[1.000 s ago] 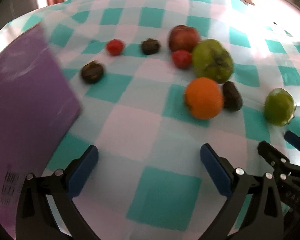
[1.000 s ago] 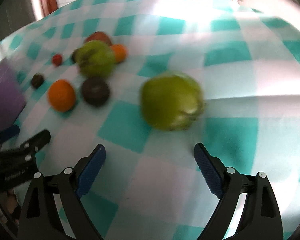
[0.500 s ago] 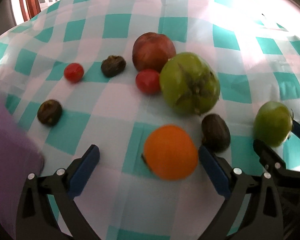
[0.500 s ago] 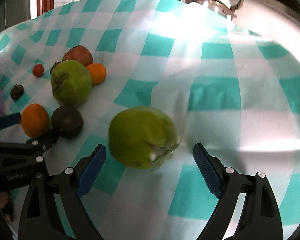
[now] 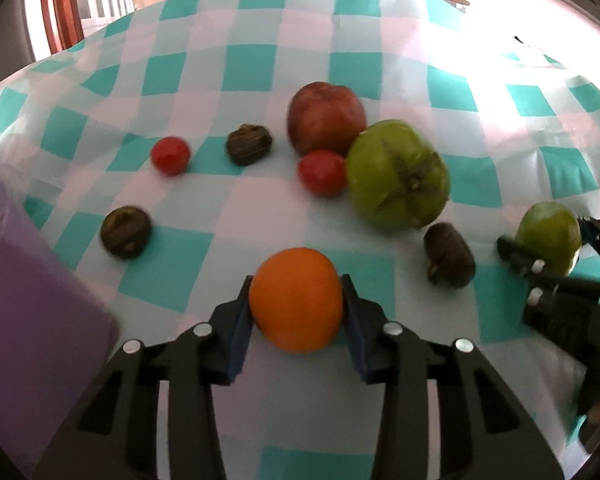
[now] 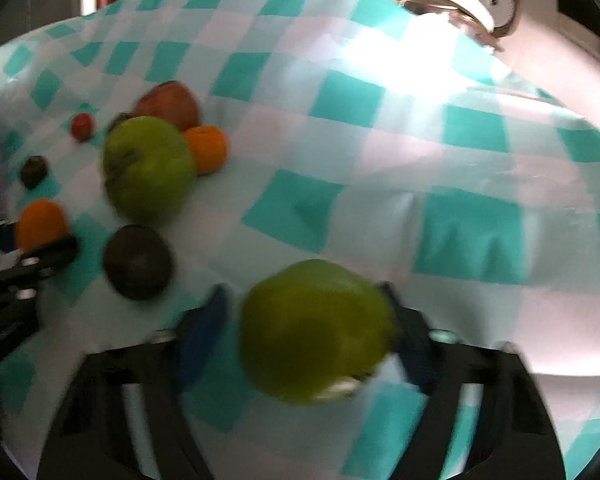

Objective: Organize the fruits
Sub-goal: 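Grasp the orange with the left tool while the right tool grasps the large green tomato, then carry both fruits over the purple box and open both tools to drop them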

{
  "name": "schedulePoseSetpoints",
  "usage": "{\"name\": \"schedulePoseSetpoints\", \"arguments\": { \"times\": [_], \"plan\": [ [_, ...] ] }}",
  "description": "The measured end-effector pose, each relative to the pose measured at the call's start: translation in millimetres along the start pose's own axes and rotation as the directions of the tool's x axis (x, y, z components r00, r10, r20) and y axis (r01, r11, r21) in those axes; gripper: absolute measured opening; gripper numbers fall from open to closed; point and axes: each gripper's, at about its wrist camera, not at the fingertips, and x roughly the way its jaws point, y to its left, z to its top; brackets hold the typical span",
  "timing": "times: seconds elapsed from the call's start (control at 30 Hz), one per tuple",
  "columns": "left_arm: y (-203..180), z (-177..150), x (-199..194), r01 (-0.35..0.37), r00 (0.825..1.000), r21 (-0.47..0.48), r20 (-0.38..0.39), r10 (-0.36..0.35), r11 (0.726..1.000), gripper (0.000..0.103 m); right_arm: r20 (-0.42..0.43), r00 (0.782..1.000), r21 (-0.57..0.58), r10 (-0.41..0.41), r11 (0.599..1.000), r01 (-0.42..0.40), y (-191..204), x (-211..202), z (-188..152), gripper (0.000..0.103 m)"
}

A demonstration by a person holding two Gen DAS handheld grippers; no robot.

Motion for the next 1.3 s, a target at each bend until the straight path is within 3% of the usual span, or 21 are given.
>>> {"name": "schedulePoseSetpoints", "arguments": {
  "times": [0.37, 0.47, 0.7, 0.83, 1.0, 1.13, 1.3],
  "plan": [
    [12, -42, -38, -0.031, 0.997, -0.044, -0.078, 0.027, 0.999, 0.04, -0.074, 0.992, 0.066, 0.103, 0.993, -0.098, 9, -42, -43, 0.063],
    [13, -56, -54, -0.033, 0.994, -0.038, -0.102, 0.029, 0.999, 0.04, -0.109, 0.98, 0.054, 0.168, 0.985, -0.163, 18, -55, -55, 0.063],
    [17, -75, -101, -0.001, 0.991, -0.04, -0.135, -0.005, 0.999, 0.04, -0.183, 0.927, 0.053, 0.326, 0.945, -0.322, 38, -83, -68, 0.063],
    [19, -67, -133, 0.029, 0.995, -0.008, -0.096, -0.03, 1.0, 0.04, -0.16, 0.918, 0.052, 0.362, 0.932, -0.359, 41, -101, -55, 0.063],
    [39, -41, -177, 0.046, 0.999, -0.022, -0.002, -0.046, 0.999, 0.04, -0.058, 0.918, 0.066, 0.392, 0.919, -0.388, 50, -137, -16, 0.063],
    [74, -21, -210, 0.003, 0.998, -0.057, 0.058, 0.0, 0.998, 0.04, 0.012, 0.906, 0.044, 0.424, 0.905, -0.424, 72, -163, 21, 0.063],
    [135, -9, -246, -0.098, 0.99, -0.118, 0.092, 0.11, 0.988, 0.04, 0.06, 0.87, -0.027, 0.489, 0.872, -0.488, 127, -196, 57, 0.063]
  ]
}}
